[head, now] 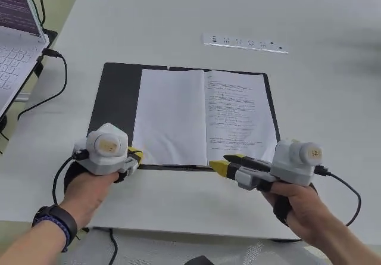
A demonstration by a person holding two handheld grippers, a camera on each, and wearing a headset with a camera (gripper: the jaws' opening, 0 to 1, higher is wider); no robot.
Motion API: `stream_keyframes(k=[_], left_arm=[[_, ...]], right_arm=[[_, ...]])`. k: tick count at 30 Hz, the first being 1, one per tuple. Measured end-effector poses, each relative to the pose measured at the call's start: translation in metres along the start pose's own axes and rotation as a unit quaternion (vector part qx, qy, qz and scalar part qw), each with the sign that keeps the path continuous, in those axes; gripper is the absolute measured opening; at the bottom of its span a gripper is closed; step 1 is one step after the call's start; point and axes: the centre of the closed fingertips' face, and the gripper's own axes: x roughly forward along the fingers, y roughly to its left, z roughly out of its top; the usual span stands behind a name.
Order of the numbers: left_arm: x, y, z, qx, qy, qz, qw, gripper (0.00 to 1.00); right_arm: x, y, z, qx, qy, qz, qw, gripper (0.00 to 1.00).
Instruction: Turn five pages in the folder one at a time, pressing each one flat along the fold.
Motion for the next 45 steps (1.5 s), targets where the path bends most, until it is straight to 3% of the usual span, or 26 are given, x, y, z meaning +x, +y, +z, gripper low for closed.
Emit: stream_keyframes(k=[34,38,45], left_arm=[[-0.001,0.003,-0.001,-0.003,0.005,0.007,1.0,0.0],[-0.001,0.002,-0.001,-0.003,0.005,0.007,1.0,0.0],[0.0,0.001,-0.001,-0.001,0.008,0.004,1.0,0.0]], right_arm=[[0.042,-0.021,0.055,-0.017,-0.011,0.015,0.9997,0.32],[0.049,-0.028,0.058,-0.035,-0.004,0.007,0.9994,0.29],[0.059,-0.041,0.068,-0.033,-0.013,0.001,0.9994,0.25]])
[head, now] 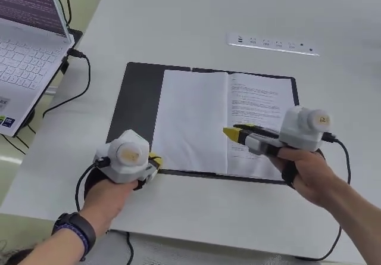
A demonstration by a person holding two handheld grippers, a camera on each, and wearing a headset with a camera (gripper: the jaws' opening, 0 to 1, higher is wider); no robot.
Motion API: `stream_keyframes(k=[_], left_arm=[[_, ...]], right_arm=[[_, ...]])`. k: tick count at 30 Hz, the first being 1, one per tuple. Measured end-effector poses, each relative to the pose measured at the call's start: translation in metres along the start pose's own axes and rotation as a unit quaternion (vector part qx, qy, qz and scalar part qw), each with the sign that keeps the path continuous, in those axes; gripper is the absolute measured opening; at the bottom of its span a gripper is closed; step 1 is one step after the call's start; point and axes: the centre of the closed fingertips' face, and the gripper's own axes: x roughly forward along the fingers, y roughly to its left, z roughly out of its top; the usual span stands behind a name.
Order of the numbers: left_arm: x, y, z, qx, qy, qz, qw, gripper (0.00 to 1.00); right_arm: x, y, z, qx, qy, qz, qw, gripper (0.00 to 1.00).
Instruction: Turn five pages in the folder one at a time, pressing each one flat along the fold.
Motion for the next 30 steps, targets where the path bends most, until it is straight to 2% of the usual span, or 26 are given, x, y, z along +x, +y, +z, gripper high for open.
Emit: stream_keyframes(k=[2,11,15,22,26,27,30], left_arm=[[0.0,0.0,0.0,0.001,0.0,0.0,1.0,0.0],[0.001,0.0,0.0,0.01,0.006,-0.005,0.9999,0.0],[0.001,-0.001,0.0,0.012,0.007,-0.005,0.9999,0.0],[0.001,-0.001,0.0,0.009,0.007,-0.004,0.9999,0.0],[0.001,-0.001,0.0,0.01,0.006,-0.004,0.9999,0.0],[0.0,-0.001,0.0,0.009,0.005,-0.004,0.9999,0.0],[0.0,-0.001,0.0,0.008,0.005,-0.003,0.9999,0.0]], right_arm=[[0.004,-0.008,0.002,0.009,-0.008,-0.008,0.9999,0.22],[0.022,-0.024,0.012,0.038,-0.03,-0.015,0.9987,0.11],[0.03,-0.027,0.018,0.058,-0.047,-0.014,0.9971,0.0],[0.045,-0.037,0.018,0.086,-0.052,-0.017,0.9948,0.0],[0.049,-0.045,0.006,0.095,-0.034,-0.025,0.9946,0.0],[0.052,-0.044,0.009,0.098,-0.046,-0.019,0.994,0.0],[0.053,-0.036,0.008,0.088,-0.043,-0.015,0.995,0.0]])
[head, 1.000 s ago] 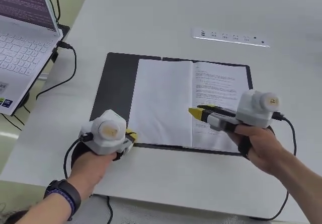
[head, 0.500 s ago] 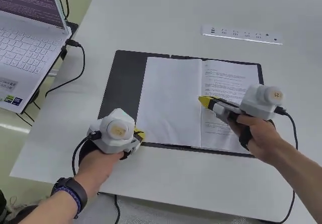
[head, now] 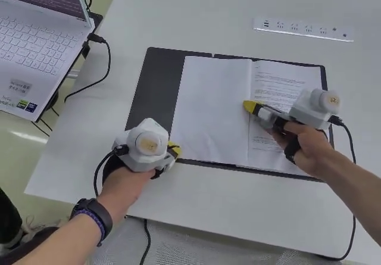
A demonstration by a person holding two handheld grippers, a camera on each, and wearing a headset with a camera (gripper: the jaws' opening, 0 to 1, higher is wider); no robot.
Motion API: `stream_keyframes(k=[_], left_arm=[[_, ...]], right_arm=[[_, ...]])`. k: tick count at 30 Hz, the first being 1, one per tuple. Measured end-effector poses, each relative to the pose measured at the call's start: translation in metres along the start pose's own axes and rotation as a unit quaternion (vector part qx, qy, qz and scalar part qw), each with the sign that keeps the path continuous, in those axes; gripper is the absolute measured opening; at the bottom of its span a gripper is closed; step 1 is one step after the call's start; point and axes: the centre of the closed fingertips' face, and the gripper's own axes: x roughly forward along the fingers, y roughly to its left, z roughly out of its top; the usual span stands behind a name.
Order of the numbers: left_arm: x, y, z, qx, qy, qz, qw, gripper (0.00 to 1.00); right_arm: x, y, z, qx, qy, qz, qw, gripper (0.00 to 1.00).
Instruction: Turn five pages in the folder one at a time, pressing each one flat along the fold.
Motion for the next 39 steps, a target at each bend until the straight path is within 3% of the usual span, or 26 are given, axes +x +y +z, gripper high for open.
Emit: stream_keyframes(k=[10,13,19,23,25,31,33,36,39], left_arm=[[0.0,0.0,0.0,0.005,-0.001,0.001,1.0,0.0],[0.001,0.001,0.0,0.01,-0.006,0.003,0.9999,0.0],[0.001,0.0,0.001,0.015,-0.006,0.004,0.9999,0.0],[0.001,0.0,0.002,0.015,-0.008,0.002,0.9998,0.0],[0.001,0.0,0.002,0.014,-0.009,0.002,0.9999,0.0],[0.001,0.0,0.002,0.007,-0.014,0.008,0.9998,0.0],[0.001,0.0,0.002,0.004,-0.016,0.009,0.9998,0.0],[0.001,0.0,0.002,0.002,-0.017,0.009,0.9998,0.0],[0.001,0.0,0.002,0.001,-0.017,0.008,0.9998,0.0]], right_arm=[[0.01,0.0,0.016,0.033,-0.037,-0.009,0.9987,0.0],[0.014,-0.008,0.03,0.065,-0.067,-0.024,0.9954,0.0],[0.022,-0.017,0.049,0.079,-0.098,-0.039,0.9913,0.0],[0.025,-0.018,0.059,0.085,-0.108,-0.044,0.9896,0.0],[0.03,-0.032,0.066,0.092,-0.113,-0.046,0.9883,0.0],[0.036,-0.028,0.075,0.087,-0.114,-0.052,0.9883,0.0],[0.044,-0.042,0.082,0.092,-0.112,-0.058,0.9877,0.0],[0.051,-0.046,0.085,0.088,-0.112,-0.065,0.9876,0.0],[0.055,-0.052,0.093,0.114,-0.131,-0.07,0.9824,0.0]])
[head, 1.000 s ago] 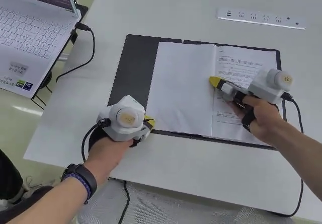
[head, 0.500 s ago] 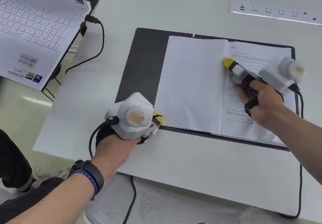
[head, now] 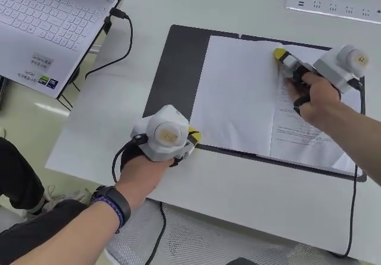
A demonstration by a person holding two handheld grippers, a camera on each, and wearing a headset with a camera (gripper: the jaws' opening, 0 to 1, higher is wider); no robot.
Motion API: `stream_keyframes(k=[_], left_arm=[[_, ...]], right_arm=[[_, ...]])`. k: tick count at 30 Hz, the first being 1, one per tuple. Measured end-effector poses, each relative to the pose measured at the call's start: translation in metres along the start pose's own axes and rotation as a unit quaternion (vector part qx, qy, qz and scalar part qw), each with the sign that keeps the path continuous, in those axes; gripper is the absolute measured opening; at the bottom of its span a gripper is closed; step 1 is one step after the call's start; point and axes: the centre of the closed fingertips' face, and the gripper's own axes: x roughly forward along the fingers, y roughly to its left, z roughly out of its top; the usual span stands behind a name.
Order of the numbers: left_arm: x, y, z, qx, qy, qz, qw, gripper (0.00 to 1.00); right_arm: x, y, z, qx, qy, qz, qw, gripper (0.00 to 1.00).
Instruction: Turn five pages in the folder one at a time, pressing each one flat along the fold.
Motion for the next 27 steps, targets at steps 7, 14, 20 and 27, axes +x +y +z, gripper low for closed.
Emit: stream_keyframes(k=[7,14,20,27], left_arm=[[0.0,0.0,0.0,-0.003,-0.001,0.002,1.0,0.0],[-0.001,0.0,0.0,-0.004,-0.002,0.002,1.0,0.0],[-0.001,0.0,-0.001,-0.005,-0.006,0.003,1.0,0.0],[-0.001,0.0,0.0,-0.002,-0.01,-0.003,0.9999,0.0]], right_arm=[[0.013,-0.009,0.011,0.022,-0.023,-0.005,0.9995,0.0],[0.015,-0.011,0.01,0.018,-0.019,-0.005,0.9996,0.0],[0.006,-0.008,-0.002,-0.005,0.008,0.022,0.9997,0.0],[-0.014,0.007,-0.02,-0.038,0.025,0.037,0.9983,0.0]])
